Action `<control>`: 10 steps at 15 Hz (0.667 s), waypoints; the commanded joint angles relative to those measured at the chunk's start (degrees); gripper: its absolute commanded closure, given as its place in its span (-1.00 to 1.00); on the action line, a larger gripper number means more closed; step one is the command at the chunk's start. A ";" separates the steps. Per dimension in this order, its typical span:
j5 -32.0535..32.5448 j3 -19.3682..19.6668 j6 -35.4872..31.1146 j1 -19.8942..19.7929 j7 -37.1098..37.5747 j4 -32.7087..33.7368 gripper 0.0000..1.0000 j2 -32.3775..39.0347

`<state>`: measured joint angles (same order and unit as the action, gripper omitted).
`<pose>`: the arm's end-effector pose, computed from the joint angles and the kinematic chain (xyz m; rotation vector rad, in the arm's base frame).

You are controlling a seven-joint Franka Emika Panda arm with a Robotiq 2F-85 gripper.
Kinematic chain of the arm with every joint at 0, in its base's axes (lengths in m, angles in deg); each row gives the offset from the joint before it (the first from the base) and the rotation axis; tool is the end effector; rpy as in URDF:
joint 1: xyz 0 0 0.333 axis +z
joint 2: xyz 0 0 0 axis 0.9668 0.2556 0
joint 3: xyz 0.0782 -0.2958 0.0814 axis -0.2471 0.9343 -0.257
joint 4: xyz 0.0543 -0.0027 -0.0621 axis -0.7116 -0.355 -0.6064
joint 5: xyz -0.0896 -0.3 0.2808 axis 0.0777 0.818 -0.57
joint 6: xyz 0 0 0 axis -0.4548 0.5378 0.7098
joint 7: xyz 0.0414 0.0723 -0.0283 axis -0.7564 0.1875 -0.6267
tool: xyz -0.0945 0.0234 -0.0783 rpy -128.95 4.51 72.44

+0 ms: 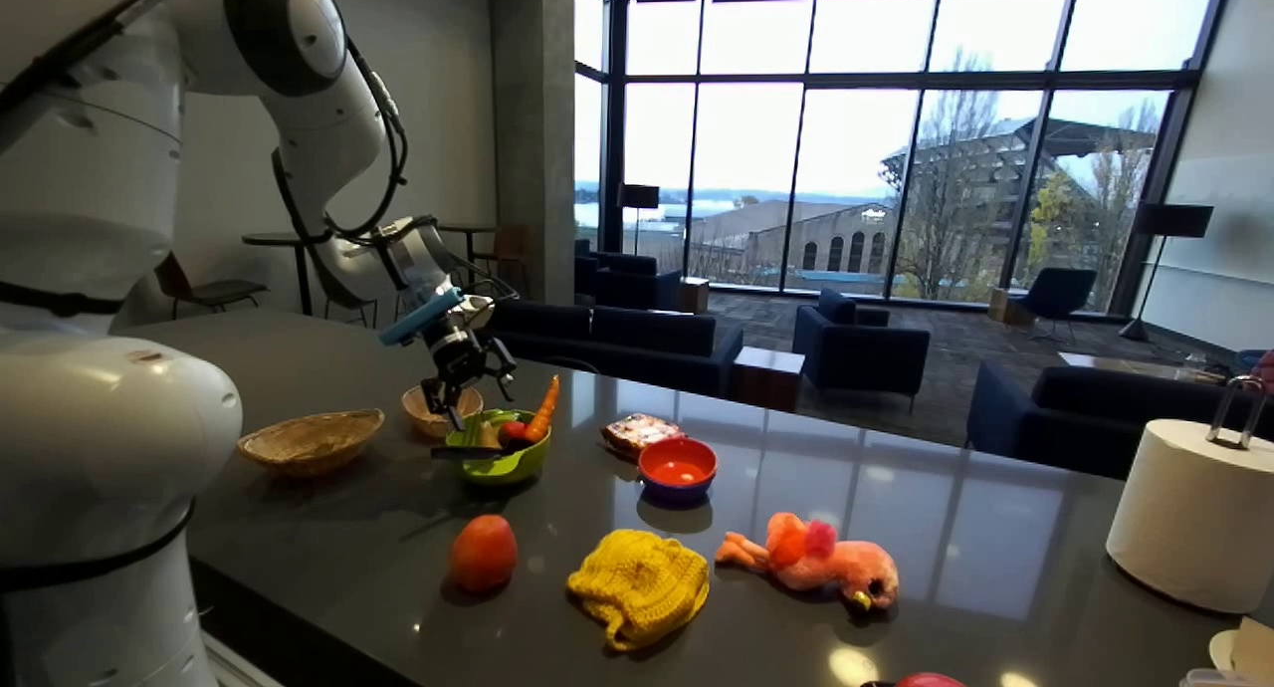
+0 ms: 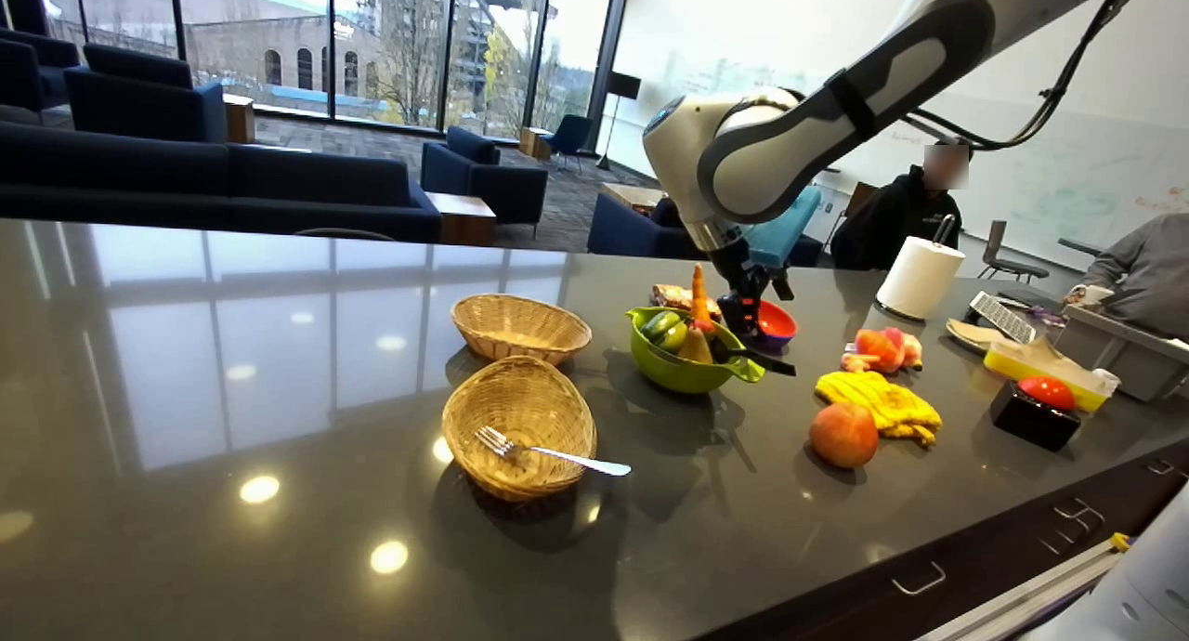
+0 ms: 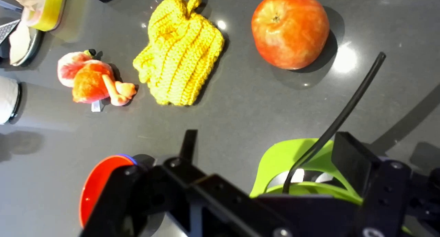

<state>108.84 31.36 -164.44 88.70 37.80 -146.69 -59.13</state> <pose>0.5165 0.1327 0.2373 2.3759 0.4298 -0.4520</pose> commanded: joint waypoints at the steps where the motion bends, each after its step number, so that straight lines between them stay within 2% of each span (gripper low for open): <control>1: -2.27 1.10 -6.40 -2.38 1.72 -1.85 -1.00 -3.54; 10: -8.16 5.65 -26.21 -8.36 1.17 -7.08 -1.00 -8.46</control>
<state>102.61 35.56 -184.61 81.92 39.28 -149.70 -63.95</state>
